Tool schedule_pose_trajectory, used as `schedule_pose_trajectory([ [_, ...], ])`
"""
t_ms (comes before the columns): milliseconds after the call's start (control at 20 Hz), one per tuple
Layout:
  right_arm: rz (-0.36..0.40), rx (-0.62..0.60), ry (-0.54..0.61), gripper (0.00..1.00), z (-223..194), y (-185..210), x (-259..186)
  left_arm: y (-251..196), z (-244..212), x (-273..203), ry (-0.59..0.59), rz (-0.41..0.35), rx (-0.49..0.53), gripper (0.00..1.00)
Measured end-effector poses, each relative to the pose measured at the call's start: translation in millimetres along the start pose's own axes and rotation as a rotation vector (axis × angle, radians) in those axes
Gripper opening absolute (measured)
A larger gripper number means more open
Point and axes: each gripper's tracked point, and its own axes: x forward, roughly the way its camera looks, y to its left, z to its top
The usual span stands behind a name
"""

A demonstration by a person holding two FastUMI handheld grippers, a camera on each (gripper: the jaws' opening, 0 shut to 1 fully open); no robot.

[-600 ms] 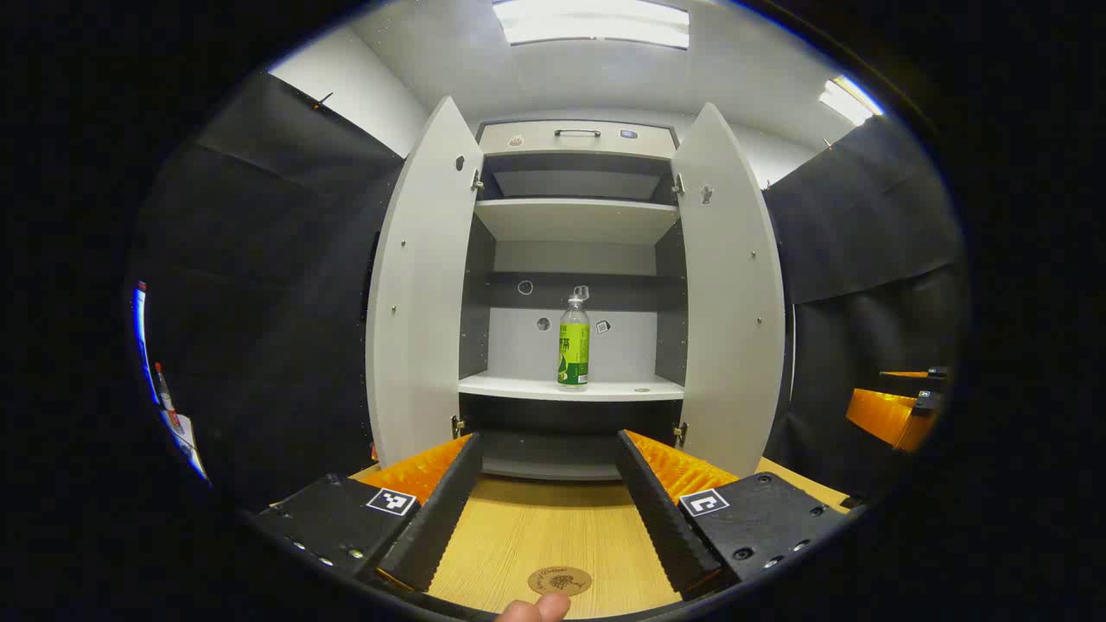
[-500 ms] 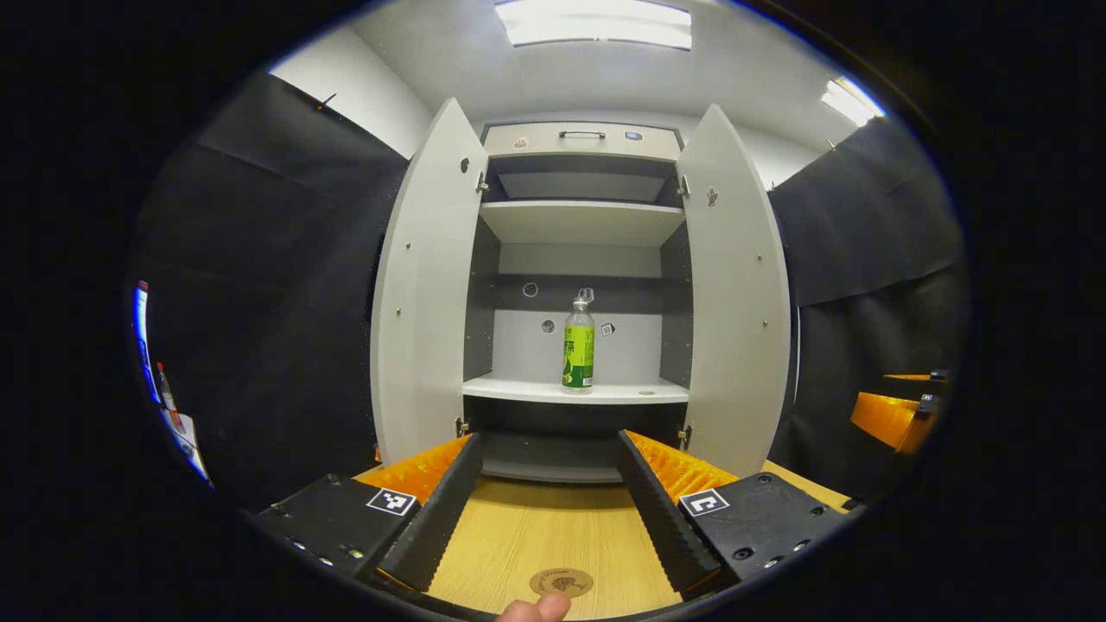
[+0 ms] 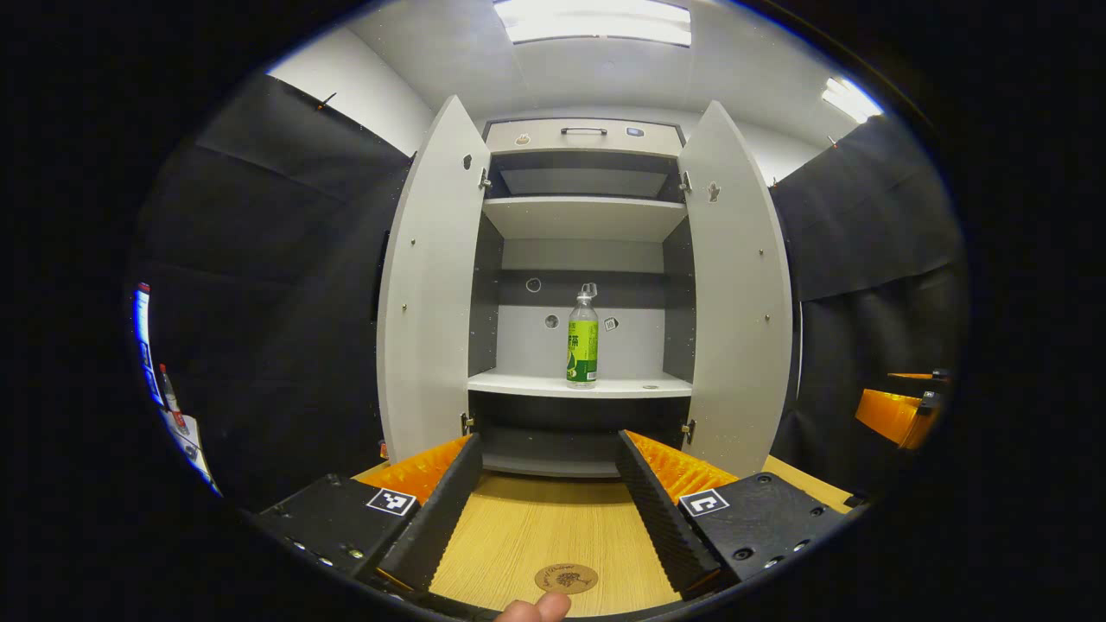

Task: Grasp the bottle in the cabinet with the left hand and place it on the coaster, then close the right door with the right hand and the left door with the left hand.

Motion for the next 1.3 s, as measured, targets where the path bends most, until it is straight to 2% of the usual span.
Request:
schedule_pose_trajectory([
  [400, -0.012, 0.021, 0.004, 0.99, 0, 0, -2, 1, 1, 0, 0.003, -0.016, -0.002, 0.95],
  [700, -0.019, 0.019, 0.002, 0.99, 0, 2, -6, -1, 9, 6, -0.004, -0.058, -0.009, 0.95],
  [850, -0.02, 0.014, -0.001, 0.99, 2, 5, -8, -13, 14, 18, 0.004, -0.125, -0.027, 0.95],
  [1050, -0.027, 0.019, -0.008, 0.98, 3, 9, -11, -15, 28, 40, -0.019, -0.155, -0.06, 0.94],
  [1150, -0.036, 0.018, -0.002, 0.99, 0, 11, -12, -27, 33, 59, -0.016, -0.222, -0.096, 0.95],
  [1200, -0.049, 0.017, 0.006, 0.99, -3, 10, -15, -34, 34, 67, -0.007, -0.259, -0.12, 0.99],
  [1250, -0.055, 0.021, 0.008, 0.99, -5, 10, -17, -36, 37, 78, -0.006, -0.281, -0.135, 0.94],
  [1300, -0.067, 0.026, 0.007, 0.99, -6, 10, -20, -35, 40, 92, -0.006, -0.288, -0.139, 0.95],
])
